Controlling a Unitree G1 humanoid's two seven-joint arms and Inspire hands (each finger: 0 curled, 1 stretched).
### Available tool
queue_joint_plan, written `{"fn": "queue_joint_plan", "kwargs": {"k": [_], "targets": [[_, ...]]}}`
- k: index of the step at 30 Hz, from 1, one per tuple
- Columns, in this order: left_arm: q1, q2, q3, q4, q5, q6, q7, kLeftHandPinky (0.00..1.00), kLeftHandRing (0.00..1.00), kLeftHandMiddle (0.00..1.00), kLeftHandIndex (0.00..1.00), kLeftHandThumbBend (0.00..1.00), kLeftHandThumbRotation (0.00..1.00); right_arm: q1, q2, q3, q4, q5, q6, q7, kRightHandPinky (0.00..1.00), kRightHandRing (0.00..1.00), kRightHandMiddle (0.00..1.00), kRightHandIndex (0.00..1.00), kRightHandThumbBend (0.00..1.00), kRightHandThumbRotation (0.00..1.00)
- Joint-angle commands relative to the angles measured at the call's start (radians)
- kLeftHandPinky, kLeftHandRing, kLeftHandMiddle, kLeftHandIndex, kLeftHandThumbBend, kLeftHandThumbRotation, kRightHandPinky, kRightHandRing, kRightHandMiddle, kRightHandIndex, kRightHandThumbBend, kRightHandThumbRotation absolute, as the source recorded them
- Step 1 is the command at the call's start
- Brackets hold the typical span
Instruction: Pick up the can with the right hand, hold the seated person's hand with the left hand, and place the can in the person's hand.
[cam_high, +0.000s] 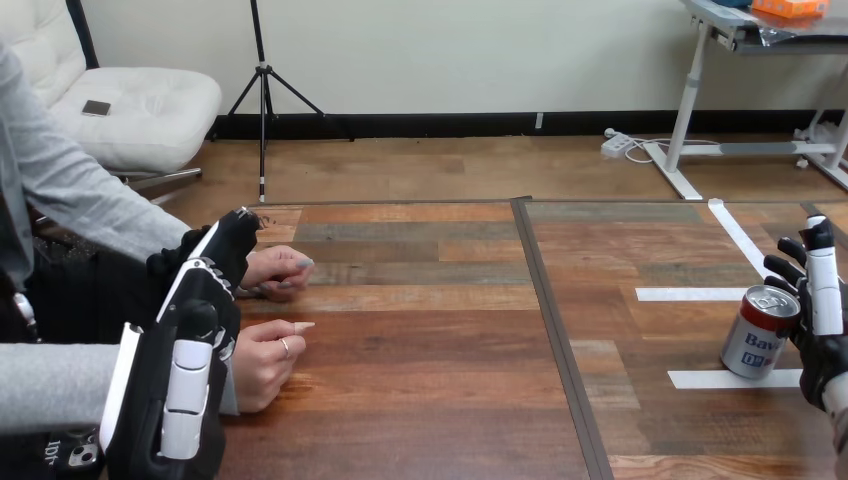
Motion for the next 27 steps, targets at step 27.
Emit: {"fn": "queue_joint_plan", "kwargs": {"k": [27], "targets": [[-0.038,0.002,0.019,-0.041,0.017,-0.006,0.028,1.0,0.94,0.91,0.88,0.7,0.94,-0.102,0.009,0.003,-0.011,0.006,-0.004,0.016,0.98,0.96,0.92,0.95,1.0,0.97]]}}
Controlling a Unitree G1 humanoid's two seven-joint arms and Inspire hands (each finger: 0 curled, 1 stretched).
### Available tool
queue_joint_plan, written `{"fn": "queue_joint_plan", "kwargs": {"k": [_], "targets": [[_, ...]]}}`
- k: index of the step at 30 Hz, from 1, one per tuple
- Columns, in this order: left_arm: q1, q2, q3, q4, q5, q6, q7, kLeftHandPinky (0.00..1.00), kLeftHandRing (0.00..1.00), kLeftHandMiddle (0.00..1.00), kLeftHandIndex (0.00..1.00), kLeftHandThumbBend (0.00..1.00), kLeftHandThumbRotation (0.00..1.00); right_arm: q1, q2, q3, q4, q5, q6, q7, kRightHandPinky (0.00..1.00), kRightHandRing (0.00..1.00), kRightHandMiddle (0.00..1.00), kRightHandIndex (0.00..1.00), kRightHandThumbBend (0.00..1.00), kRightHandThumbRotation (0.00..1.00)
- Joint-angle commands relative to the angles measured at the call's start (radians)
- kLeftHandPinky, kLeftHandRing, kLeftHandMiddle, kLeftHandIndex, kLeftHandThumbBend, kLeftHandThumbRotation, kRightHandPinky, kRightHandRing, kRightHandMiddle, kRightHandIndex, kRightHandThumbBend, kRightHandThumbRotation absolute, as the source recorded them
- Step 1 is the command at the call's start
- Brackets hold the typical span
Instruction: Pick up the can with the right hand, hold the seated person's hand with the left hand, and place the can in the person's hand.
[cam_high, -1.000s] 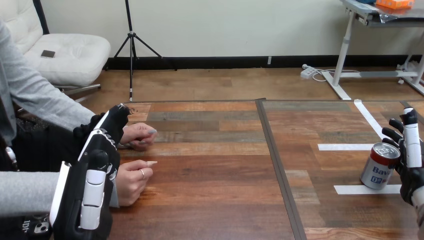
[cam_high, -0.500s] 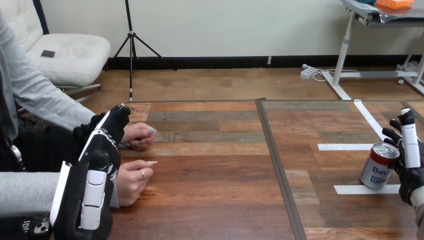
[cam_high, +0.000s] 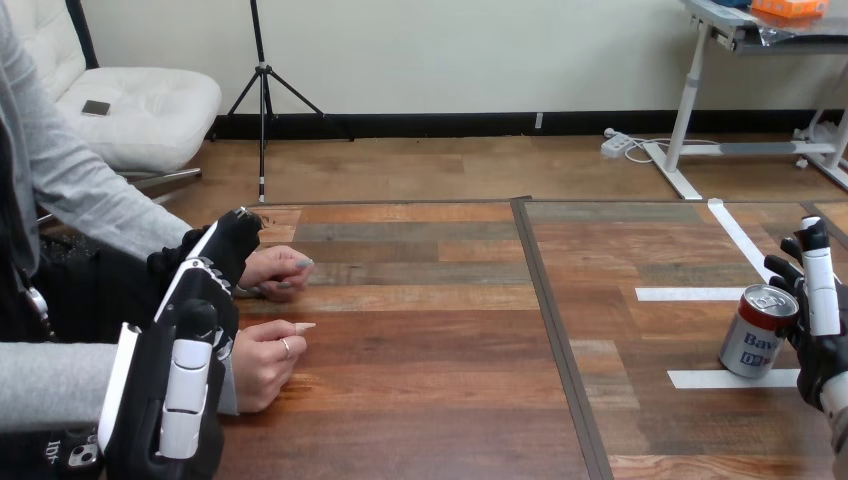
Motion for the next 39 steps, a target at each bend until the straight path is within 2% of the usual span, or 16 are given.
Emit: {"fn": "queue_joint_plan", "kwargs": {"k": [1,15,21,28,39], "targets": [[-0.036,0.002,0.018,-0.045,0.014,-0.003,0.012,1.0,0.95,0.91,0.88,0.7,0.94,-0.102,0.005,0.004,-0.013,0.005,-0.004,0.009,0.98,0.96,0.92,0.95,1.0,0.97],[-0.028,0.004,0.015,-0.065,0.017,0.014,0.025,1.0,0.96,0.92,0.88,0.74,0.94,-0.098,0.004,0.005,-0.019,0.006,0.0,0.018,0.99,0.97,0.93,0.96,1.0,0.99],[-0.036,0.003,0.016,-0.051,0.017,0.0,0.019,1.0,0.96,0.93,0.88,0.72,0.94,-0.099,0.001,0.001,-0.017,0.013,0.004,0.031,0.99,0.98,0.94,0.97,1.0,0.97],[-0.032,0.001,0.016,-0.06,0.023,0.008,0.027,1.0,0.96,0.93,0.88,0.72,0.94,-0.095,-0.003,0.007,-0.016,0.001,-0.011,0.026,0.99,0.98,0.94,0.97,1.0,0.96],[-0.025,0.001,0.013,-0.077,0.032,0.024,0.041,1.0,0.96,0.92,0.87,0.73,0.93,-0.096,0.0,-0.009,-0.014,0.02,-0.015,0.045,1.0,0.97,0.93,0.96,1.0,0.87]]}}
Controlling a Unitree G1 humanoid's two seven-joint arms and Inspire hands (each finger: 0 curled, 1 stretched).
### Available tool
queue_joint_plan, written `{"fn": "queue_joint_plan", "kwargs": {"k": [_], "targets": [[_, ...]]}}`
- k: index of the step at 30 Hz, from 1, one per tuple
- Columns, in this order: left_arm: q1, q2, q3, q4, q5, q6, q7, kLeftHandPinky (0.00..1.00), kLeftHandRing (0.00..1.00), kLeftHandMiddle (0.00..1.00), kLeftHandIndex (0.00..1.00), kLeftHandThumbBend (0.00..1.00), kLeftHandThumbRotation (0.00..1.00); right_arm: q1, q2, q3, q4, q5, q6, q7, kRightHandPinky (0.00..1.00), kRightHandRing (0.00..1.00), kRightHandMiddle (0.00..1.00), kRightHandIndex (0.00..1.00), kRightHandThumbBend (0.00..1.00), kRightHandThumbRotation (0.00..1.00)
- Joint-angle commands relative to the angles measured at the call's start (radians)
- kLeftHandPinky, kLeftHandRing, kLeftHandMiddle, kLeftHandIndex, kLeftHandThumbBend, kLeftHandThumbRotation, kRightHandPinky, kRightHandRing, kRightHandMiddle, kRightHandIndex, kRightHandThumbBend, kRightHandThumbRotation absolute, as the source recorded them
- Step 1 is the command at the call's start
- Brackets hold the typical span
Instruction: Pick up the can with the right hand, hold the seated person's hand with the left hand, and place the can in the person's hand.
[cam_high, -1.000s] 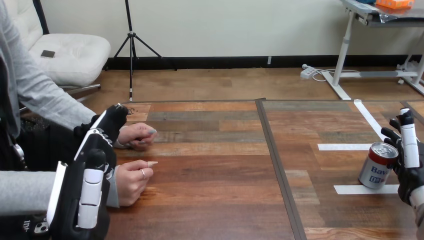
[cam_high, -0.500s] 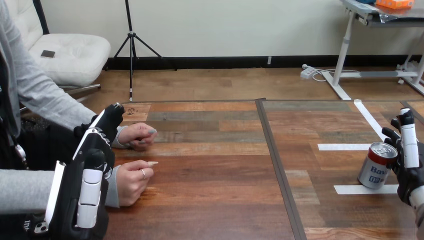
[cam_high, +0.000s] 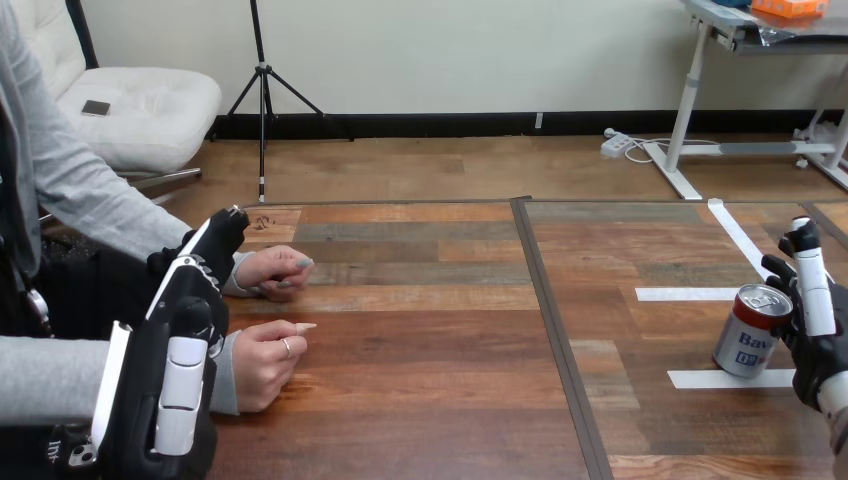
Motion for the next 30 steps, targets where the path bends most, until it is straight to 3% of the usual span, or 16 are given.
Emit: {"fn": "queue_joint_plan", "kwargs": {"k": [1,9,13,19,25,30], "targets": [[-0.03,0.002,0.005,-0.054,-0.001,0.008,0.003,1.0,0.96,0.92,0.87,0.73,0.93,-0.094,-0.003,0.001,-0.014,0.006,-0.023,0.01,1.0,0.97,0.93,0.96,1.0,0.86],[-0.03,-0.002,0.008,-0.054,-0.005,0.013,0.004,1.0,0.97,0.93,0.88,0.72,0.93,-0.091,-0.009,0.017,-0.017,-0.015,-0.029,0.008,0.99,0.98,0.95,0.97,0.91,0.81],[-0.028,-0.004,0.009,-0.056,0.004,0.015,0.011,1.0,0.96,0.93,0.88,0.73,0.93,-0.096,-0.008,0.013,-0.018,-0.011,-0.008,0.007,0.99,0.98,0.96,0.98,0.86,0.74],[-0.023,-0.004,0.01,-0.063,0.015,0.021,0.023,1.0,0.96,0.92,0.87,0.74,0.94,-0.102,-0.009,0.019,-0.017,-0.019,0.003,-0.008,0.99,0.98,0.96,0.97,0.88,0.59],[-0.02,0.001,0.01,-0.065,0.017,0.022,0.027,1.0,0.95,0.92,0.87,0.75,0.94,-0.11,-0.011,0.021,-0.009,-0.018,0.014,-0.015,0.98,0.96,0.95,0.96,0.97,0.45],[-0.023,0.008,0.011,-0.063,0.009,0.023,0.02,1.0,0.95,0.92,0.87,0.75,0.94,-0.114,-0.014,0.027,-0.007,-0.023,0.02,-0.026,0.96,0.94,0.93,0.95,0.99,0.37]]}}
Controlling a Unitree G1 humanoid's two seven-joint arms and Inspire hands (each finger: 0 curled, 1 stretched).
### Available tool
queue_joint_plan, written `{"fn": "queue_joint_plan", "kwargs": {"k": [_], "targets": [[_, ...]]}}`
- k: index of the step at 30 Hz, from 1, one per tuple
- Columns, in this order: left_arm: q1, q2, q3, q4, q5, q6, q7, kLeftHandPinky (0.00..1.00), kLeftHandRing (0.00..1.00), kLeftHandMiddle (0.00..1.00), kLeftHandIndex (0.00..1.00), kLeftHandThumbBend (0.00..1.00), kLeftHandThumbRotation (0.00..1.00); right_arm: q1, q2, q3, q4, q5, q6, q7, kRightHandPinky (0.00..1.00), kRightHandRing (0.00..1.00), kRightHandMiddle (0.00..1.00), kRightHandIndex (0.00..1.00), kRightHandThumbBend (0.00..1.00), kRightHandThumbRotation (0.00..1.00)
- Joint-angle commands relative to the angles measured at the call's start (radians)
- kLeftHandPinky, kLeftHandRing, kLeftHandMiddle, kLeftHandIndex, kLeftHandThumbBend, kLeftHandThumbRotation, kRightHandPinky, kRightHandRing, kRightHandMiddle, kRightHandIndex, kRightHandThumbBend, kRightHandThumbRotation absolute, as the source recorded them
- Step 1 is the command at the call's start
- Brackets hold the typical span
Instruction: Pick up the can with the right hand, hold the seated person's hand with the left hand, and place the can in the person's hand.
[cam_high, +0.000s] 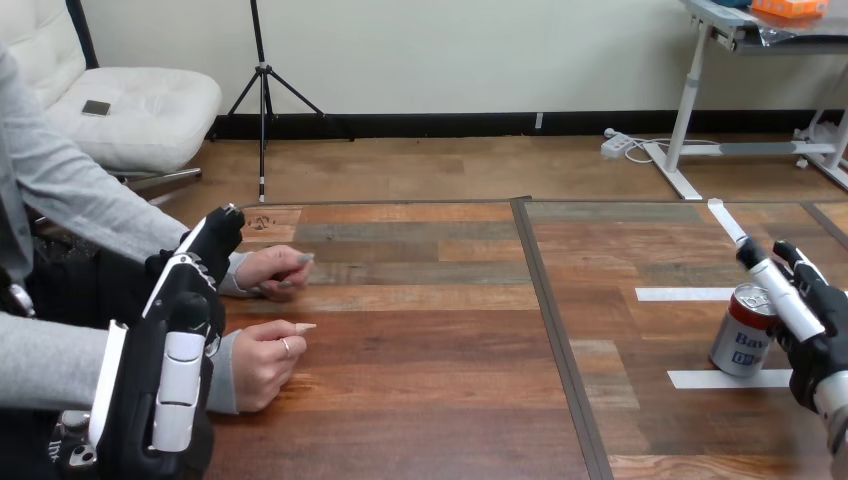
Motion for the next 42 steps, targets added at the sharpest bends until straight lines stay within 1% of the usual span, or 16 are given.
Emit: {"fn": "queue_joint_plan", "kwargs": {"k": [1,3,9,12,13,19,24,30,33,35,37,40,42], "targets": [[-0.03,0.008,0.01,-0.04,0.0,-0.007,-0.007,1.0,0.95,0.92,0.87,0.75,0.94,-0.111,-0.014,0.008,-0.007,-0.007,0.0,-0.012,0.95,0.94,0.93,0.95,0.99,0.36],[-0.035,0.008,0.012,-0.032,-0.001,-0.014,-0.009,1.0,0.95,0.92,0.87,0.76,0.94,-0.111,-0.013,0.009,-0.007,-0.008,0.001,-0.015,0.93,0.93,0.92,0.94,1.0,0.31],[-0.033,0.006,0.01,-0.04,-0.008,-0.005,-0.012,1.0,0.95,0.92,0.87,0.76,0.93,-0.113,-0.009,-0.001,-0.007,0.006,0.003,-0.01,0.92,0.92,0.91,0.94,1.0,0.23],[-0.037,0.003,0.01,-0.034,-0.009,-0.011,-0.014,1.0,0.95,0.92,0.87,0.75,0.93,-0.113,-0.009,-0.001,-0.007,0.005,0.002,-0.012,0.92,0.92,0.91,0.94,1.0,0.2],[-0.036,0.003,0.01,-0.037,-0.008,-0.008,-0.012,1.0,0.95,0.92,0.87,0.75,0.93,-0.112,-0.011,0.004,-0.008,-0.001,0.0,-0.018,0.92,0.92,0.91,0.94,1.0,0.19],[-0.036,0.003,0.01,-0.038,-0.009,-0.005,-0.013,1.0,0.96,0.92,0.87,0.74,0.93,-0.111,-0.018,0.022,-0.01,-0.024,0.001,-0.034,0.92,0.93,0.9,0.93,1.0,0.19],[-0.041,0.002,0.011,-0.032,-0.013,-0.009,-0.016,1.0,0.96,0.92,0.87,0.74,0.93,-0.109,-0.018,0.022,-0.012,-0.027,-0.002,-0.037,0.92,0.93,0.9,0.93,1.0,0.19],[-0.045,0.003,0.012,-0.029,-0.017,-0.011,-0.02,1.0,0.95,0.92,0.87,0.74,0.93,-0.107,-0.017,0.018,-0.016,-0.02,-0.005,-0.028,0.92,0.93,0.91,0.94,1.0,0.19],[-0.05,0.001,0.014,-0.022,-0.014,-0.018,-0.02,1.0,0.95,0.91,0.86,0.74,0.93,-0.106,-0.02,0.025,-0.017,-0.029,-0.009,-0.034,0.92,0.93,0.91,0.94,1.0,0.19],[-0.047,0.003,0.012,-0.03,-0.012,-0.01,-0.019,1.0,0.94,0.9,0.86,0.74,0.93,-0.104,-0.032,0.042,-0.015,-0.048,-0.003,-0.025,0.94,0.95,0.92,0.95,1.0,0.19],[-0.044,0.003,0.011,-0.035,-0.01,-0.004,-0.017,1.0,0.94,0.91,0.86,0.74,0.93,-0.104,-0.039,0.052,-0.014,-0.059,0.002,-0.019,0.97,0.97,0.94,0.97,1.0,0.19],[-0.039,0.001,0.01,-0.049,-0.006,0.009,-0.009,1.0,0.94,0.91,0.86,0.74,0.93,-0.102,-0.046,0.071,-0.014,-0.084,0.0,-0.026,0.98,0.99,0.95,0.98,1.0,0.19],[-0.043,0.0,0.011,-0.042,-0.008,0.002,-0.012,1.0,0.94,0.91,0.86,0.73,0.93,-0.102,-0.052,0.083,-0.014,-0.099,0.003,-0.027,0.99,0.99,0.96,0.99,1.0,0.2]]}}
